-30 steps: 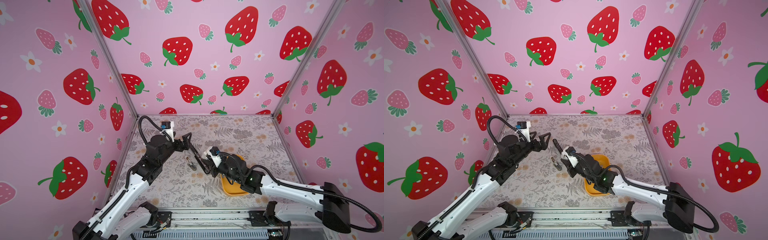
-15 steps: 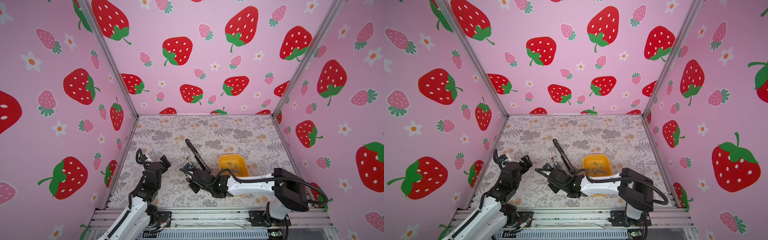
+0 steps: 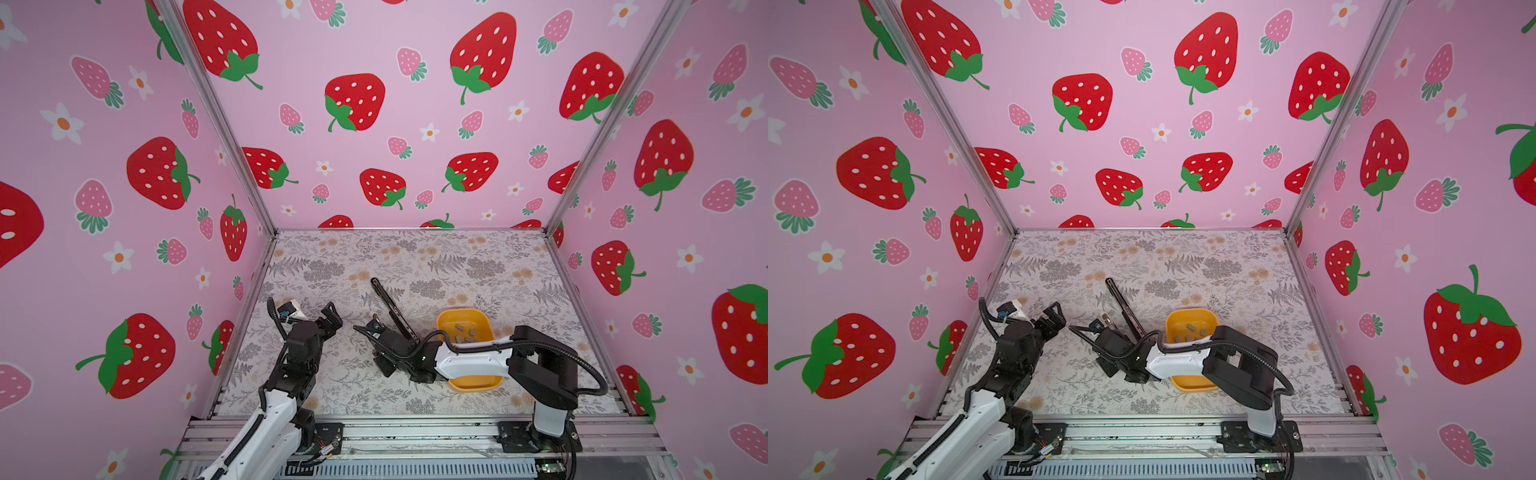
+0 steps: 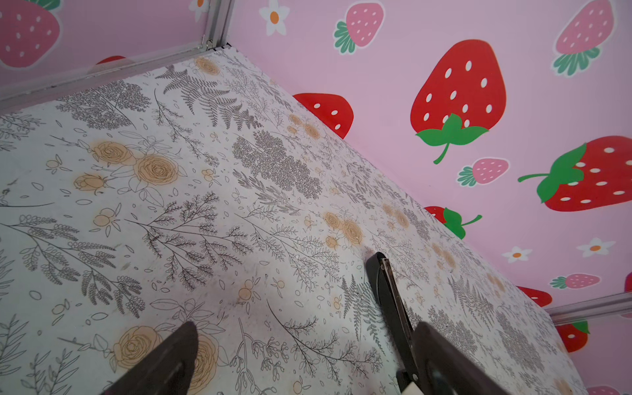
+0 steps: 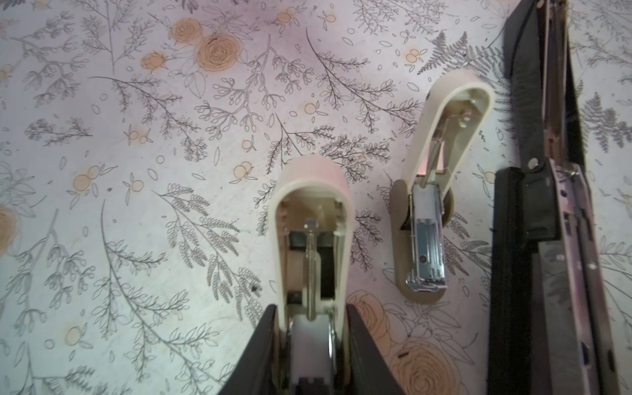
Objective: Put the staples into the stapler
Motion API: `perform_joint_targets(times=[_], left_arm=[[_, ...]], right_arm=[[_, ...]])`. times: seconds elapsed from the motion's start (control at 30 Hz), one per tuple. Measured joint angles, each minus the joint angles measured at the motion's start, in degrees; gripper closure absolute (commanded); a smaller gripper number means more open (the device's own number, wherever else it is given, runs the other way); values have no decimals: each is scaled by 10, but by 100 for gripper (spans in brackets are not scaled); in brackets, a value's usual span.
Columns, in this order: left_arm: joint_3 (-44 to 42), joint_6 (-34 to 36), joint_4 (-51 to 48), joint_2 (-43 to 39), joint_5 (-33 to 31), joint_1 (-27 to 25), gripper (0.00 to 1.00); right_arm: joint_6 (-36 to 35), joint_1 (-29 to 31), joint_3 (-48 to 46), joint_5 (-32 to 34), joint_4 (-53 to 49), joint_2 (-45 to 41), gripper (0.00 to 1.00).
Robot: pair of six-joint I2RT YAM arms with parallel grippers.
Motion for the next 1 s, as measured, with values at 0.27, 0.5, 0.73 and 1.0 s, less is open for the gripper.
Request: perform_joint_targets(times=[0.27, 0.5, 0.73, 1.0], left_arm=[[-2, 12, 9, 10, 17, 0, 1], [-4, 15, 16, -4, 17, 0, 1], [-11, 17, 21, -20, 26, 0, 1], [-47, 17, 29, -89, 26, 0, 1]], right_arm=[[-5, -3, 24, -9, 14, 45, 90], [0, -2, 31, -8, 17, 60, 90], [17, -1, -18, -9, 52, 43, 82], [16, 3, -31, -12, 70, 40, 57]])
